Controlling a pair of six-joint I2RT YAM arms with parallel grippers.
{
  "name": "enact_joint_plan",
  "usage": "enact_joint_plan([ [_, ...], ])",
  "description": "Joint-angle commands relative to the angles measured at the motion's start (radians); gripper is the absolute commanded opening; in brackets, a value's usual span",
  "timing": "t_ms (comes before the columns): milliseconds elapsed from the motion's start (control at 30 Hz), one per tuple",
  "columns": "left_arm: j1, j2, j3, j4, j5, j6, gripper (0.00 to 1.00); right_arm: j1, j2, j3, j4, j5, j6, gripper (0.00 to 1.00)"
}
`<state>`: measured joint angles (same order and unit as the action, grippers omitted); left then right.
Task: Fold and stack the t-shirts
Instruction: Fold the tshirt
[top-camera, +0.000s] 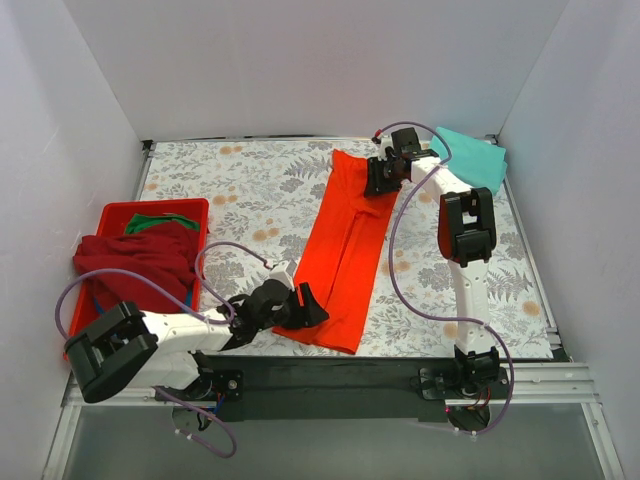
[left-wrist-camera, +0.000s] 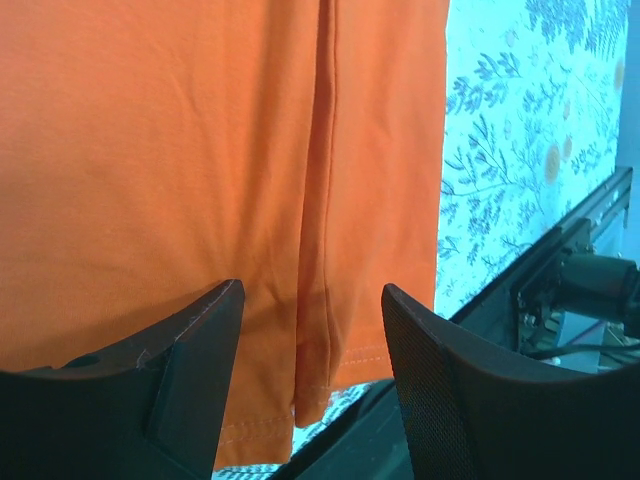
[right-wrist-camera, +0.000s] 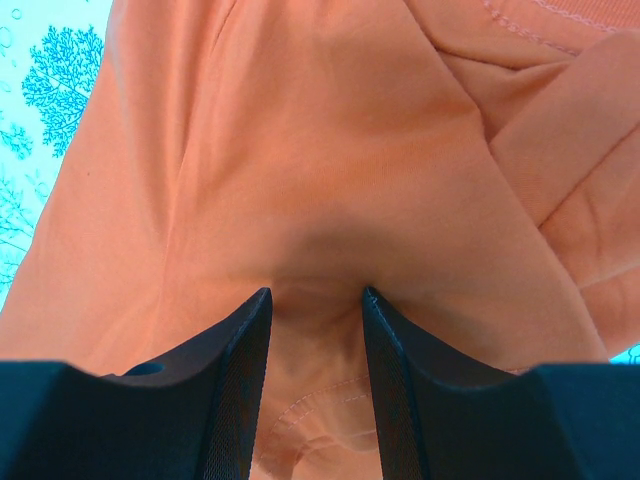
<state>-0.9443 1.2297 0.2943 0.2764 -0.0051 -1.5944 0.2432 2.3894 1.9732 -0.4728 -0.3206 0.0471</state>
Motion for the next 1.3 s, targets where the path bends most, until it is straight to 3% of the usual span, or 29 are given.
enact_joint_plan([
  [0, -0.037, 0.045, -0.021, -0.016, 0.063, -0.022, 0.57, -0.007, 0.051, 0.013, -0.035, 0.071, -0.044, 0.49],
  [300, -0.1, 0.033, 0.003, 0.021, 0.027, -0.042, 0.57, -0.007, -0.022, -0.072, 0.019, 0.089, -0.026, 0.49],
  [500, -0.106, -0.071, 0.023, -0.026, -0.055, 0.003, 0.57, -0.005, -0.251, -0.284, 0.167, 0.112, 0.019, 0.49],
  [733, -0.103, -0.128, 0.104, -0.265, -0.232, 0.065, 0.58, 0.036, -0.595, -0.572, 0.23, 0.17, 0.062, 0.49],
  [833, -0.097, -0.127, 0.138, -0.385, -0.357, 0.076, 0.58, 0.093, -0.743, -0.771, 0.252, 0.218, 0.109, 0.49],
  [1067, -0.067, -0.148, 0.158, -0.502, -0.482, 0.08, 0.61, 0.313, -1.01, -1.164, 0.273, 0.352, 0.285, 0.49],
  [1267, -0.045, -0.18, 0.134, -0.571, -0.492, 0.09, 0.61, 0.535, -1.19, -1.343, 0.252, 0.442, 0.489, 0.49],
])
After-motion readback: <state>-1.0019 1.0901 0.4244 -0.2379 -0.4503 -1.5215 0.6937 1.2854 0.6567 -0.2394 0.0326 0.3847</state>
